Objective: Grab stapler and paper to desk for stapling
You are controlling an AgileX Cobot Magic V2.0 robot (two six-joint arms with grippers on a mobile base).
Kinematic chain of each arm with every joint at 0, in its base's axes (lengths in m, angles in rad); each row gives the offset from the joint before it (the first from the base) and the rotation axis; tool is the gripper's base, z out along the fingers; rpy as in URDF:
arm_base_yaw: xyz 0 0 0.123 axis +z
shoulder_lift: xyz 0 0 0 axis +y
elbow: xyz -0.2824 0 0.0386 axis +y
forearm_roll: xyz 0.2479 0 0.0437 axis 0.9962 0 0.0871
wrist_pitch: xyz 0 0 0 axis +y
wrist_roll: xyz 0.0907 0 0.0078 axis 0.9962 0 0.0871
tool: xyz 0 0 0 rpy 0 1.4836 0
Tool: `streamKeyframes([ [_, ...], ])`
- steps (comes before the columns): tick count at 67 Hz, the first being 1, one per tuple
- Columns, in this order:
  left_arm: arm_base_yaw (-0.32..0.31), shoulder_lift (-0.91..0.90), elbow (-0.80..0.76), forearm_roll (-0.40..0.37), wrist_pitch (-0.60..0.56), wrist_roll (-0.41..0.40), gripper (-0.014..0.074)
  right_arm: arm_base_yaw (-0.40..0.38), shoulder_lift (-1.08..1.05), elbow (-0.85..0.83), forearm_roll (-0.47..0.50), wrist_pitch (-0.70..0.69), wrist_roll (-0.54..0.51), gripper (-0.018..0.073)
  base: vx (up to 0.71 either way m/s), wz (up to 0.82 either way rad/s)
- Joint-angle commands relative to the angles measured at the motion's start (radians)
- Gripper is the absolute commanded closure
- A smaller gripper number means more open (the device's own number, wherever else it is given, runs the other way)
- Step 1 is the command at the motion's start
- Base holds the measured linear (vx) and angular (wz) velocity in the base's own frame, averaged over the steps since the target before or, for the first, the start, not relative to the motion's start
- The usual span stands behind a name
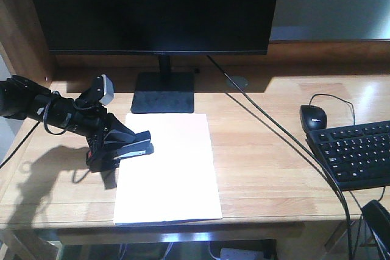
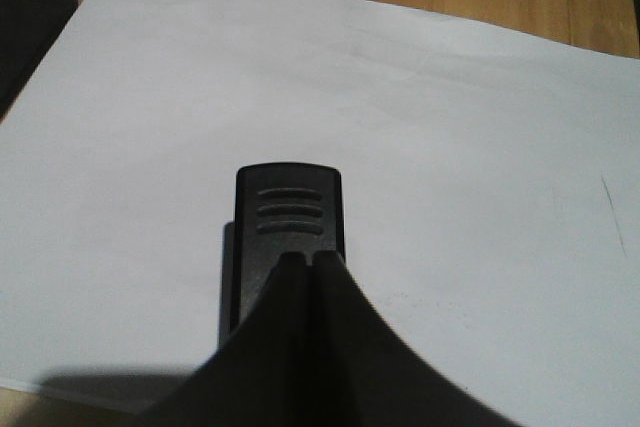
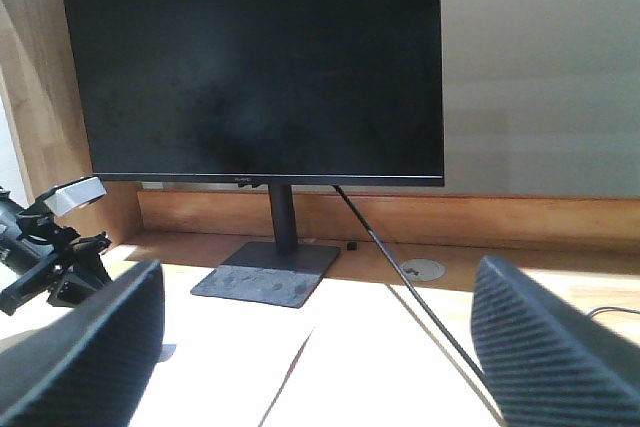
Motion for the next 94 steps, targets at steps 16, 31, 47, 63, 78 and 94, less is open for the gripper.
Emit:
streamKeyframes([
  [16, -0.007, -0.035, -0.009, 0.083, -0.025, -0.026, 0.0603, -0.003, 0.009, -0.029, -0.018, -0.031, -0.002, -0.0021, 0.0, 0.0],
  [31, -0.007, -0.035, -0.009, 0.083, -0.026, -0.036, 0.0603, -0.003, 0.009, -0.029, -0.018, -0.031, -0.002, -0.0021, 0.0, 0.0],
  [47, -0.007, -0.035, -0.009, 0.083, -0.026, -0.041, 0.0603, -0.003, 0.009, -0.029, -0.018, -0.031, -0.002, -0.0021, 0.0, 0.0],
  [63, -0.006, -0.077, -0.009, 0.088, -0.008, -0.065, 0.0603, -0.003, 0.009, -0.029, -0.018, -0.031, -0.002, -0.0021, 0.0, 0.0],
  [78, -0.006, -0.22, -0.01, 0.117, -0.07, -0.213, 0.0603, -0.003, 0.009, -0.029, -0.018, -0.031, -0.002, -0.0021, 0.0, 0.0],
  [94, -0.006, -0.433, -0.01, 0.417, -0.205, -0.626, 0.0603, -0.003, 0.009, -0.029, -0.018, -0.031, -0.002, -0.0021, 0.0, 0.0],
])
